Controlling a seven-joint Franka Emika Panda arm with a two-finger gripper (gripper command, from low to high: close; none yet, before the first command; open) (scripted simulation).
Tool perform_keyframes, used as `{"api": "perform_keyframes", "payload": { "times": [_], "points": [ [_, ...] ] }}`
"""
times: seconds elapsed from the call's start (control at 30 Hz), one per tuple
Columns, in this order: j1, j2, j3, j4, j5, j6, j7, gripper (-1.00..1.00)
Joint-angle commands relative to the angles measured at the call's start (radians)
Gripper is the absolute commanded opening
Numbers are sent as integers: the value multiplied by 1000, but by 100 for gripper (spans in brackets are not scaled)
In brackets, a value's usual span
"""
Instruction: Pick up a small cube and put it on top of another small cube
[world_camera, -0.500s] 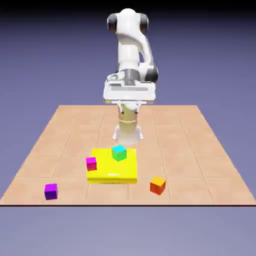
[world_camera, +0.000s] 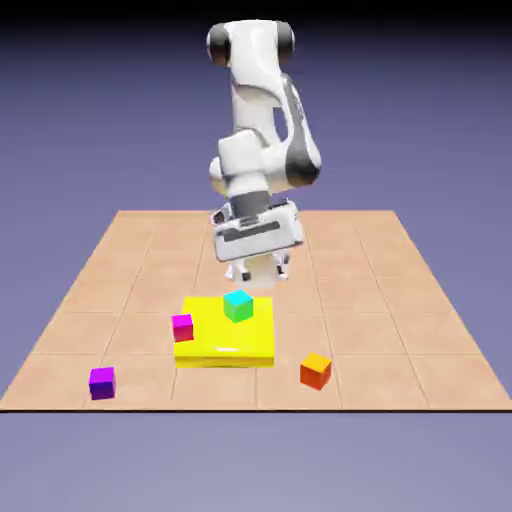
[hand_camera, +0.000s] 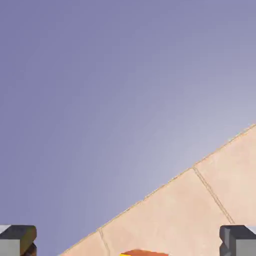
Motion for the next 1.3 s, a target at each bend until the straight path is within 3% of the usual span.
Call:
{"api": "perform_keyframes", "payload": {
  "times": [0.0,0.9,1.2,1.23,1.27],
  "points": [
    [12,18,-8,6,44,-11,13,0],
    [339,515,-235,154,1218,-322,369,0],
    [353,744,-191,291,1398,-386,287,0],
    [353,744,-191,291,1398,-386,287,-100],
    [353,744,-191,291,1398,-386,287,-100]
  ]
}}
